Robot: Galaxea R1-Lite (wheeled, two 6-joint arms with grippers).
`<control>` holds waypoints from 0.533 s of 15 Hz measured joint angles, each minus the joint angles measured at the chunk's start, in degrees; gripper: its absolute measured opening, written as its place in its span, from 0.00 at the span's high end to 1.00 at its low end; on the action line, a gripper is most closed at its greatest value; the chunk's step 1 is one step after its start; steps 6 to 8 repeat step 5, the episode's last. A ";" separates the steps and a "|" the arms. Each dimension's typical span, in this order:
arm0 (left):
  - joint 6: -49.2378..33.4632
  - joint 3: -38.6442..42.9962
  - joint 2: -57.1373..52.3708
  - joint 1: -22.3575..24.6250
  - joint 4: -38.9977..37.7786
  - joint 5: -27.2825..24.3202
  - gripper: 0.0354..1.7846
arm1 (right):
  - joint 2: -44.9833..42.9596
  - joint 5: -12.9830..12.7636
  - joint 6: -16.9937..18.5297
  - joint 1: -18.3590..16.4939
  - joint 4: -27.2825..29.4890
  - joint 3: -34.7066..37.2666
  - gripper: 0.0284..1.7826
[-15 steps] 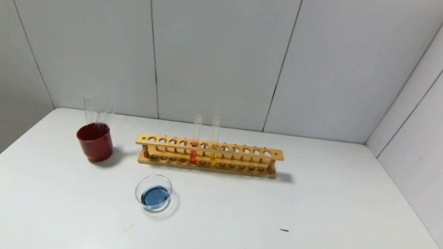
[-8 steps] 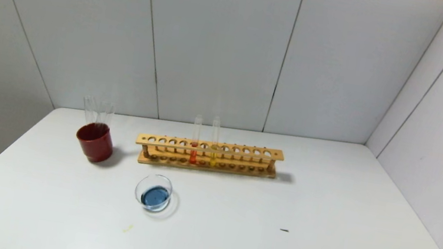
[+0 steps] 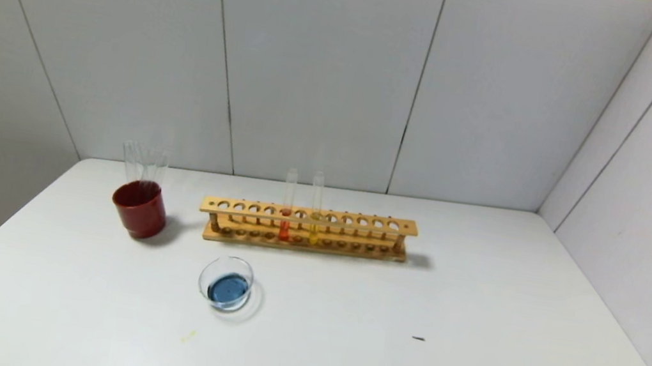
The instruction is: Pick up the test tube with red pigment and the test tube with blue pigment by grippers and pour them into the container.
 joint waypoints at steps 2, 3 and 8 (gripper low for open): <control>0.00 0.04 0.00 0.00 0.00 0.02 0.02 | 0.00 -0.02 -0.16 0.00 0.02 0.00 0.04; 0.00 0.04 0.00 0.00 0.00 0.02 0.02 | 0.00 0.00 -0.22 0.00 0.00 0.00 0.04; 0.00 0.04 0.02 0.00 0.00 0.02 0.02 | 0.00 0.00 -0.02 0.00 0.02 0.00 0.04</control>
